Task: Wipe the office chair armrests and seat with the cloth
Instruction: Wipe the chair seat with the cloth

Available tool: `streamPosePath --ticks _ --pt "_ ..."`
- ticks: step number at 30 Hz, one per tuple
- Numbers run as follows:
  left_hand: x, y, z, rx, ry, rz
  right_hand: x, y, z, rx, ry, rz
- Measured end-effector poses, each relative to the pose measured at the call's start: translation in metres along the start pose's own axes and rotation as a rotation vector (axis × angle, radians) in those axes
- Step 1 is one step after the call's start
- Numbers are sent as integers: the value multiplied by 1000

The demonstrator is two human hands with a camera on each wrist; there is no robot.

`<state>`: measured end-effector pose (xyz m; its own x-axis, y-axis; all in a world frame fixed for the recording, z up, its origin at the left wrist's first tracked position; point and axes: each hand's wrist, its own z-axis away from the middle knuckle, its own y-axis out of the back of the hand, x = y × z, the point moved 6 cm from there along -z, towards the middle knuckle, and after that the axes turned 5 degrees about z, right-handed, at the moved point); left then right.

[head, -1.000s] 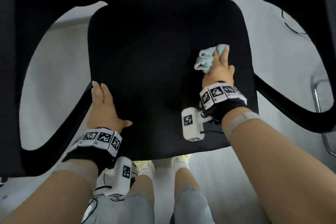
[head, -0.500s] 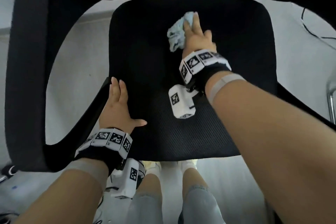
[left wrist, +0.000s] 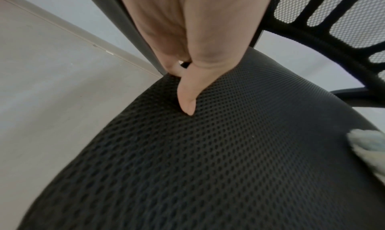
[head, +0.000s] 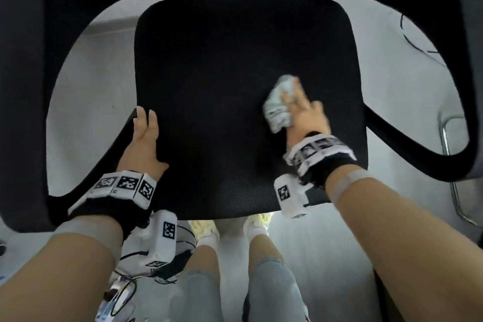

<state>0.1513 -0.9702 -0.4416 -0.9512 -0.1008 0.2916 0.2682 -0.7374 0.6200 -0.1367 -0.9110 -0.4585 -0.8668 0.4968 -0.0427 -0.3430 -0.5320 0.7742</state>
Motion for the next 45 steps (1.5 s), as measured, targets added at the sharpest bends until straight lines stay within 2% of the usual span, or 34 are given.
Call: streamPosePath --ticks 1,3,5,7,10,11,13,15,16,19,20,24,27,28,30,32,35,36,38,39,41,45 --pt "0 -1 1 24 4 2 17 2 4 5 -88 -29" --pt "1 -4 5 63 8 11 11 1 21 24 -169 -44" --pt "0 -8 9 74 10 21 -25 -11 40 23 -105 5" --pt "-4 -11 12 74 16 21 -71 -31 61 -56 74 -20" --pt "-10 -16 19 59 28 5 -134 -58 104 -138 547 38" --pt "-12 -19 22 48 38 1 -140 -63 115 -143 672 77" --pt "-15 -25 26 31 54 -14 -130 -74 121 -160 793 135" --pt "-17 -29 28 34 62 -22 -93 -77 108 -132 730 166" --pt "-17 -30 29 37 67 -26 -67 -73 97 -94 603 132" --pt "-16 -34 30 43 93 -37 29 -55 74 24 78 -10" --pt "-16 -35 30 41 98 -42 58 -50 74 59 -33 -18" --pt "-15 -35 32 10 106 -73 134 -39 93 178 -289 -165" --pt "-17 -33 33 -39 107 -80 138 -55 102 187 -409 -194" --pt "-17 -31 32 -44 104 -74 125 -63 102 173 -398 -143" --pt "-17 -29 31 -48 96 -51 75 -77 104 94 -239 -28" --pt "-16 -28 30 -52 86 -27 1 -93 115 -18 22 17" --pt "-16 -24 29 -58 85 3 -94 -100 140 -166 469 -42" --pt "-16 -24 29 -63 89 2 -112 -97 146 -196 594 -40" --pt "-14 -27 28 -72 107 -48 -117 -95 144 -199 729 23" --pt "-13 -29 27 -71 122 -92 -110 -90 140 -171 739 65" --pt "-8 -32 25 -51 156 -153 -76 -88 119 -103 659 78" --pt "-3 -37 24 -17 196 -154 33 -77 84 95 277 70"
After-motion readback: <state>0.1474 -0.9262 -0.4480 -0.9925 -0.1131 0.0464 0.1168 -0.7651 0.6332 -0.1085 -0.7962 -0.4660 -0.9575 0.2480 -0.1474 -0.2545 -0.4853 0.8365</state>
